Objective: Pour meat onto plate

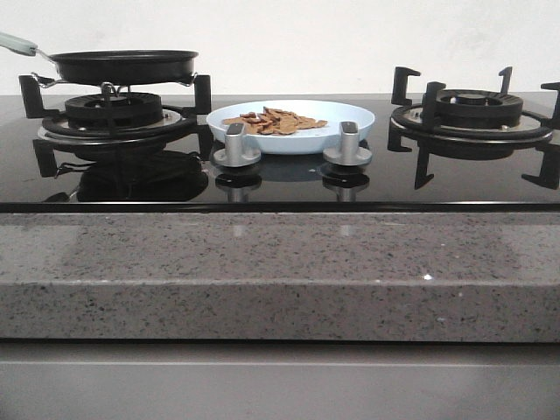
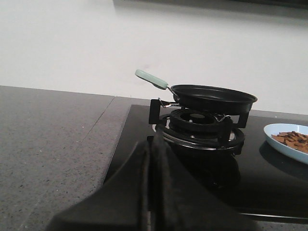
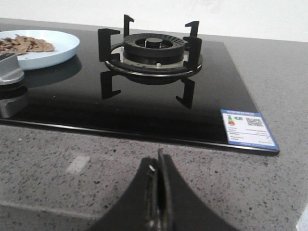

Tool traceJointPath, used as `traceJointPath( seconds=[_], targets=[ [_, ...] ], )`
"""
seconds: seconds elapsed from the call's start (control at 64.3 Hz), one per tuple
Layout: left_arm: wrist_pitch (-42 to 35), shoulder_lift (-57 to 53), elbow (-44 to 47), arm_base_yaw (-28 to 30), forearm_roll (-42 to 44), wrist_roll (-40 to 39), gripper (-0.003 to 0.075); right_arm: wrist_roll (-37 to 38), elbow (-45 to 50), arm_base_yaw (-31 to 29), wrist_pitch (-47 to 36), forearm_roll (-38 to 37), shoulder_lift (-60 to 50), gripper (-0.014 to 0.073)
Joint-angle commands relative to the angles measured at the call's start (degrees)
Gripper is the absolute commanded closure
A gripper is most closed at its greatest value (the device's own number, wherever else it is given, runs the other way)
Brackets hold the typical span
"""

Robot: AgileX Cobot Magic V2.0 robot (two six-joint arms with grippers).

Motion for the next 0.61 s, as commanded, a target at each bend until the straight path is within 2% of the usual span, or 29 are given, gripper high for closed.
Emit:
traceJointPath(
  seconds=[0.0,0.373,0.591],
  targets=[
    [-4.59,-1.02,0.37,-0.44,-0.4,-0.64,0.0741,-0.51,-0.29,-0.48,-6.32,0.21,-1.06,0.0708],
    [-4.59,-1.02,0.37,-0.44,-0.4,-0.64,0.0741,-0.43,-0.23,-0.74,-7.04,0.21,-1.0,0.0708],
    [-4.59,-1.02,0.37,-0.44,-0.4,-0.64,0.0741,9.84,-0.22,-2.3,-8.53,-3.86,-1.0,0.0708]
  ],
)
